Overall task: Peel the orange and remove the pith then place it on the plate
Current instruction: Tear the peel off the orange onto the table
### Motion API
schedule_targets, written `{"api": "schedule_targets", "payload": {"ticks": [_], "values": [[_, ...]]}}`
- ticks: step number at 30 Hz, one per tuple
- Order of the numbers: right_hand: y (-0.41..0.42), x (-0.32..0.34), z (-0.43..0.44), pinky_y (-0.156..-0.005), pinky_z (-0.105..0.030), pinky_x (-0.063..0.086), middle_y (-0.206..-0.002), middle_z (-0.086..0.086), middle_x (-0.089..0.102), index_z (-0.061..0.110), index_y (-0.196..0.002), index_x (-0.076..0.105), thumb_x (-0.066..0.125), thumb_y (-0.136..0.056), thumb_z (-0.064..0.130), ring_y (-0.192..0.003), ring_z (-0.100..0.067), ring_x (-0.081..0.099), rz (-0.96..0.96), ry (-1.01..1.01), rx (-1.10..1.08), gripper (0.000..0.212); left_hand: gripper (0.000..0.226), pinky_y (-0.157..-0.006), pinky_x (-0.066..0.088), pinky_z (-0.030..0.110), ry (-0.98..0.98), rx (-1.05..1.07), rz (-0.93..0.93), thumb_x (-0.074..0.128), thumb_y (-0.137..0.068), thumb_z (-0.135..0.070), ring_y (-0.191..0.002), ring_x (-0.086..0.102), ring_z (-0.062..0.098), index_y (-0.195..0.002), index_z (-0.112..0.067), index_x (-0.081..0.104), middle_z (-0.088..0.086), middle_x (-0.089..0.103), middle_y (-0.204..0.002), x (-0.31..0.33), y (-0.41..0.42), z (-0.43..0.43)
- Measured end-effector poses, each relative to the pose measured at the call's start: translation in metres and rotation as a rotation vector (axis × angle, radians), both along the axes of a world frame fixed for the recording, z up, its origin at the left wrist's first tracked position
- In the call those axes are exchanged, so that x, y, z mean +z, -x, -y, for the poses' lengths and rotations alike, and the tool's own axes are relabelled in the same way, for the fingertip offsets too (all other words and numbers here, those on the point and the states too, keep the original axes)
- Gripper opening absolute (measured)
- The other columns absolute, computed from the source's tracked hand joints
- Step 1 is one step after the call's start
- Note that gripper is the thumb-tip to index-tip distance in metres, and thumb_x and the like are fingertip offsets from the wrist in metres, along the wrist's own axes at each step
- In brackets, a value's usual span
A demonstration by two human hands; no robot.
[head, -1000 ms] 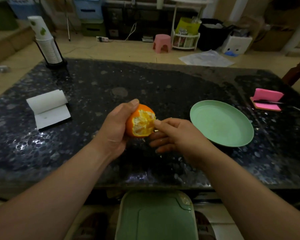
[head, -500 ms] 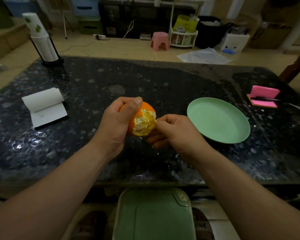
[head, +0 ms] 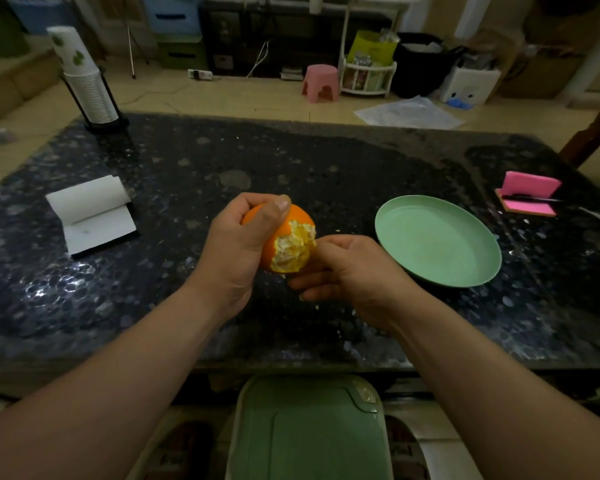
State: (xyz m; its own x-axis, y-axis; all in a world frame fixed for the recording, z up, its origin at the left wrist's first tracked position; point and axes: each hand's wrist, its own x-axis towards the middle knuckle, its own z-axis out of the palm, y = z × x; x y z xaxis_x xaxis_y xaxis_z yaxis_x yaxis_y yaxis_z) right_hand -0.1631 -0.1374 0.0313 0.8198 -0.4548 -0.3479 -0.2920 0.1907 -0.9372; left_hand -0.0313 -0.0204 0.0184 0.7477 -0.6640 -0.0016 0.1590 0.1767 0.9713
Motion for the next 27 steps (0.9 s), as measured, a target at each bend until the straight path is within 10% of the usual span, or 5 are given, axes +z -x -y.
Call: {"api": "schedule_targets", "payload": {"ticks": [11,15,19,27], "values": [[0.01,0.005,-0.002,-0.064,-0.034,0.056,-0.078,0.009,0.07,0.03,-0.111,0.073,0.064,-0.1,0.031,-0.068,-0.006,0.065,-0.1,1.078,-0.008,0.014,0.043,-0.088,0.064,0.052,-0.311,-0.188,-0.16,0.072,-0.094,-0.053,-0.098,0.074,0.028,-0.121,-0.019,0.07,0.016,0.075,-0.117,0.007,-0.004,-0.001],[0.008,0.004,-0.008,-0.065,-0.034,0.056,-0.083,0.01,0.071,0.032,-0.122,0.069,0.063,-0.101,0.037,-0.071,-0.005,0.065,-0.129,1.072,0.088,0.022,0.05,-0.064,0.061,0.036,-0.295,-0.172,-0.14,0.082,-0.082,-0.048,-0.08,0.075,0.023,-0.111,-0.009,0.072,0.012,0.077,-0.094,0.006,0.0,-0.003],[0.008,0.009,0.0,-0.051,-0.012,0.044,-0.084,0.014,0.072,0.038,-0.123,0.069,0.064,-0.098,0.033,-0.07,0.003,0.067,-0.145,0.921,0.141,0.025,0.044,-0.066,0.062,0.038,-0.272,-0.171,-0.03,0.082,-0.082,-0.041,-0.082,0.075,0.026,-0.111,-0.009,0.074,0.019,0.077,-0.102,0.004,0.004,-0.004],[0.009,0.004,0.004,-0.06,-0.024,0.057,-0.09,0.013,0.076,0.036,-0.127,0.07,0.064,-0.099,0.027,-0.07,-0.001,0.07,-0.085,0.895,0.125,0.031,0.048,-0.068,0.062,0.039,-0.247,-0.188,-0.04,0.081,-0.074,-0.045,-0.08,0.074,0.025,-0.107,-0.011,0.075,0.013,0.077,-0.093,0.001,0.002,-0.003]]}}
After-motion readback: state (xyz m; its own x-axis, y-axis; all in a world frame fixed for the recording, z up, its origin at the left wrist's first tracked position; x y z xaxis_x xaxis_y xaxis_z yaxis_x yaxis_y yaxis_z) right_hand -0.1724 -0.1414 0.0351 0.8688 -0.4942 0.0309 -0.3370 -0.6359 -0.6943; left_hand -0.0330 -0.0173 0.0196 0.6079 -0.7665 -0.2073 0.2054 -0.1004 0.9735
